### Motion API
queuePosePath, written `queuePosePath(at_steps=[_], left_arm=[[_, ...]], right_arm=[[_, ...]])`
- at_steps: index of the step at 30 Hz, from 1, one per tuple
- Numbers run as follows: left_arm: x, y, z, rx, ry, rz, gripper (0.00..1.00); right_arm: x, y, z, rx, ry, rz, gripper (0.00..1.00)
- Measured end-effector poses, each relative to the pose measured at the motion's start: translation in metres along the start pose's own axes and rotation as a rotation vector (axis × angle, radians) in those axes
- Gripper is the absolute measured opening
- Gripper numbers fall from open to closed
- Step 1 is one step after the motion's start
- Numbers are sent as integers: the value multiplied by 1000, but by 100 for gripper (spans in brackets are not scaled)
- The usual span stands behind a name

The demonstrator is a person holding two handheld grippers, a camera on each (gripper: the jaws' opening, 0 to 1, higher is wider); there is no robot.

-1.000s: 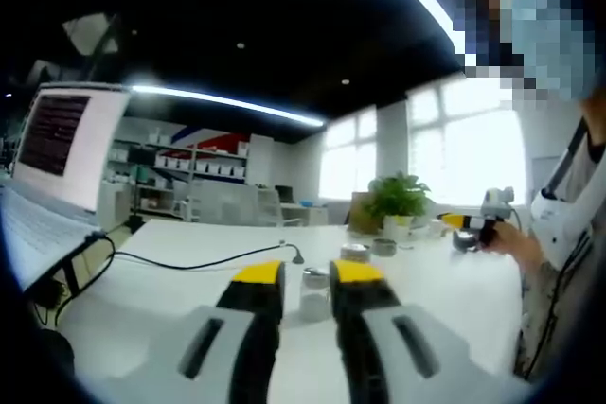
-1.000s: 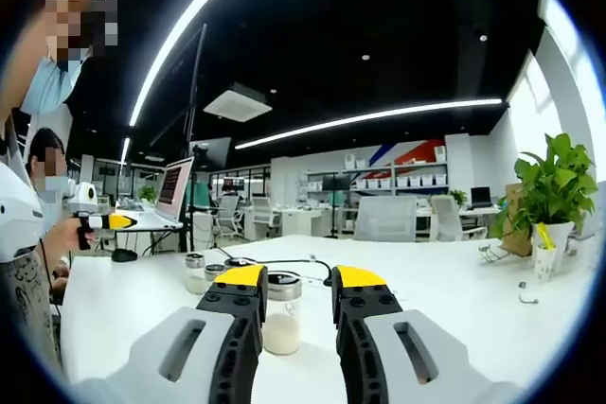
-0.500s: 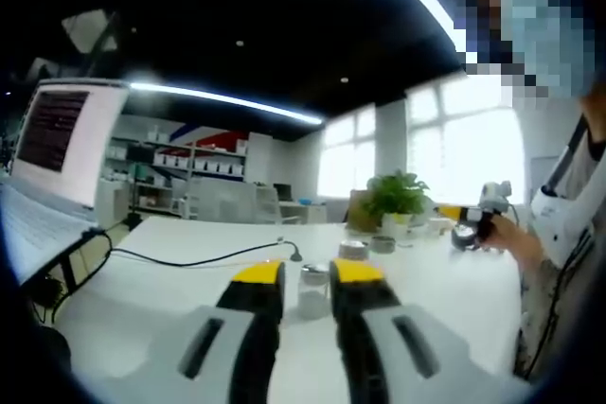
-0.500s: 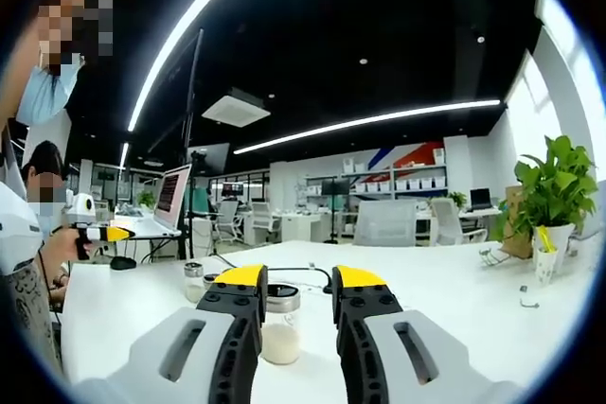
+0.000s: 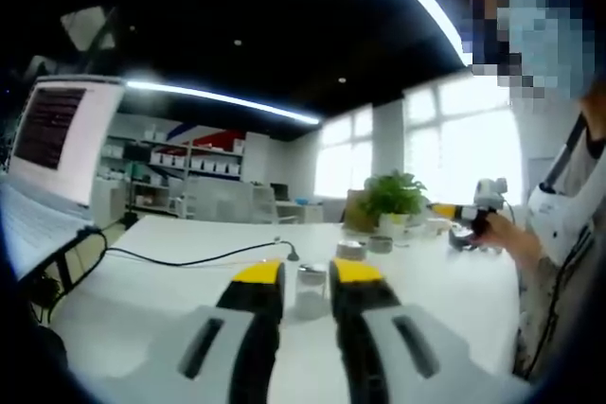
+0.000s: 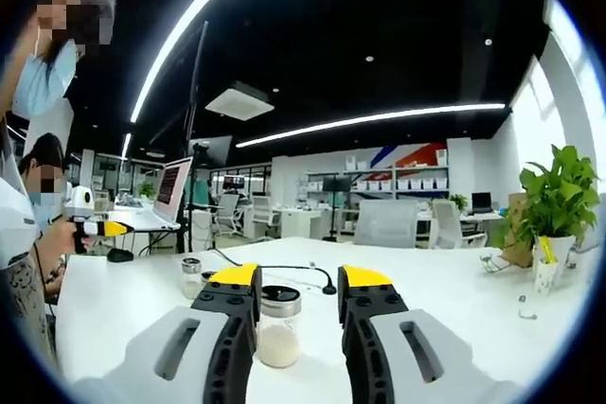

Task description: Rotate the seasoning bottle until the label or dispensing opening points toward the visible target arrow and the bottle remains upright within the marked orientation range

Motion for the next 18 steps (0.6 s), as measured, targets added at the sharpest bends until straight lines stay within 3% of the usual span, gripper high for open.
queuePosePath(at_steps=[3, 7, 10, 11, 13, 18], left_arm=[[0, -1, 0, 3, 1, -1, 20], [-2, -2, 0, -3, 0, 6, 20], [-2, -4, 1, -9, 2, 2, 20], [-3, -5, 0, -8, 4, 0, 20], [-3, -5, 0, -8, 9, -2, 20], [-5, -4, 0, -10, 14, 5, 20]], right_arm=[[6, 0, -2, 33, 28, 11, 37], [11, 0, 1, 45, 27, 12, 33], [16, 0, 2, 47, 17, 16, 41], [18, -2, 4, 54, -11, 7, 50], [20, -5, 5, 61, -19, 1, 59], [28, -9, 5, 33, -17, -7, 61]])
Point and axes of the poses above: the point that each gripper's makers call its tool centre point, and the gripper's own axes: x roughly forward along the fingers, z roughly to its right, y roughly out of its top, the point moved 8 cm from there along -x, roughly backward along the fingers, and after that the axes turned 3 degrees about -z, right-handed, at the moved point
